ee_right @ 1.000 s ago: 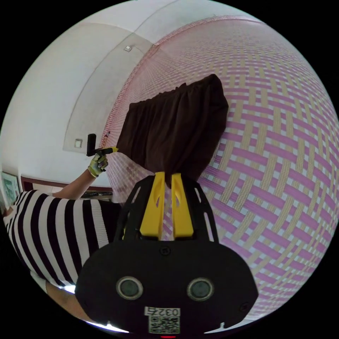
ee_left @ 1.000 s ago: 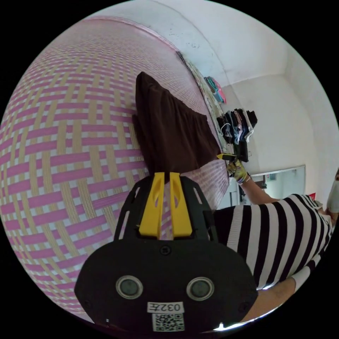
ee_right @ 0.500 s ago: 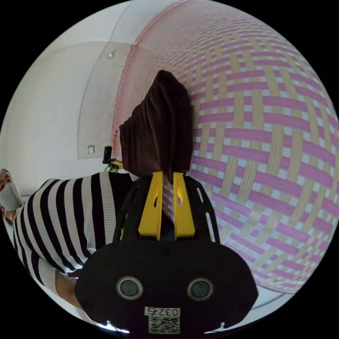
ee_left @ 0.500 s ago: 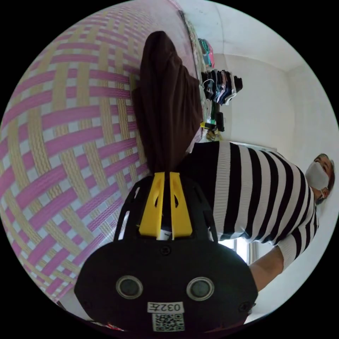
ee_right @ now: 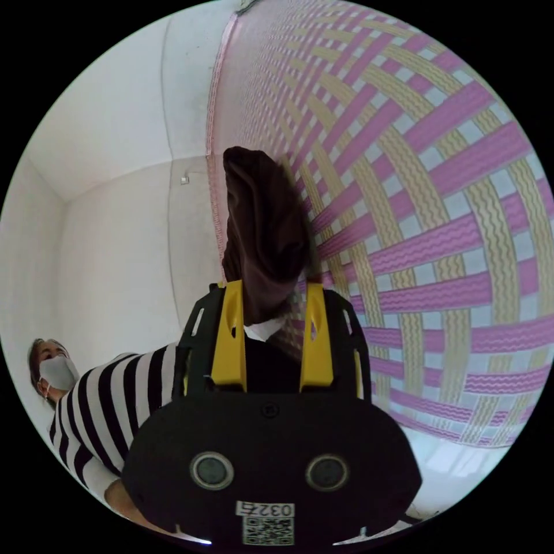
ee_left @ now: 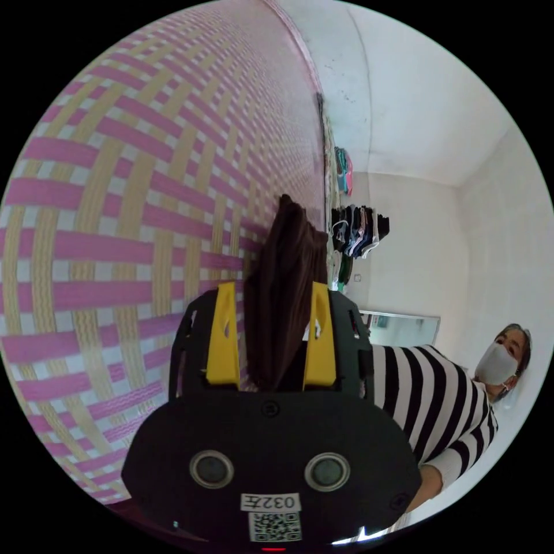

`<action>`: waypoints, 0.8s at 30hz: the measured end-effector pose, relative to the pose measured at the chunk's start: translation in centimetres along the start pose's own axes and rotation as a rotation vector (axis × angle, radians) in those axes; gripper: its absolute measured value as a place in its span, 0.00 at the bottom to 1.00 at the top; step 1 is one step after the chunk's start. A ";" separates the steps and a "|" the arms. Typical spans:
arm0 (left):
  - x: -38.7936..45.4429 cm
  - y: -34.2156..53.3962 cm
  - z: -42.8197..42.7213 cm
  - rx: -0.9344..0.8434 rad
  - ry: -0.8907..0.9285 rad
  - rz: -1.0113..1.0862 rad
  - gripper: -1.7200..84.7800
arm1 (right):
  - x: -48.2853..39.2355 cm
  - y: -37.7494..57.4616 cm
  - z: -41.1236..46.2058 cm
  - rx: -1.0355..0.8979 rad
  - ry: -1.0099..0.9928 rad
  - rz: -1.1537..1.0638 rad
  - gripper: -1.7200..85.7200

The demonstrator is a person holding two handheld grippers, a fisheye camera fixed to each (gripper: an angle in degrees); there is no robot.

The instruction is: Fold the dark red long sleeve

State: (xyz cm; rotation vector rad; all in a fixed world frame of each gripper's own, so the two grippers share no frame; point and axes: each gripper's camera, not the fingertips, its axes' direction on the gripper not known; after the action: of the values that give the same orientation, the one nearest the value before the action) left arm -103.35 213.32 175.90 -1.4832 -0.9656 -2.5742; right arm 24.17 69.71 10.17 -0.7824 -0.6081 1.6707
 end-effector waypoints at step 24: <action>-5.4 -7.5 14.5 -0.085 0.195 0.039 0.12 | 7.6 1.2 1.0 0.359 0.001 0.096 0.14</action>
State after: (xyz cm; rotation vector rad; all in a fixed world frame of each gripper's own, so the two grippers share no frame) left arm -91.39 225.43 173.04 -1.2241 -0.8062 -2.7002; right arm 21.60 76.84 8.59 -0.5584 -0.2597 1.8008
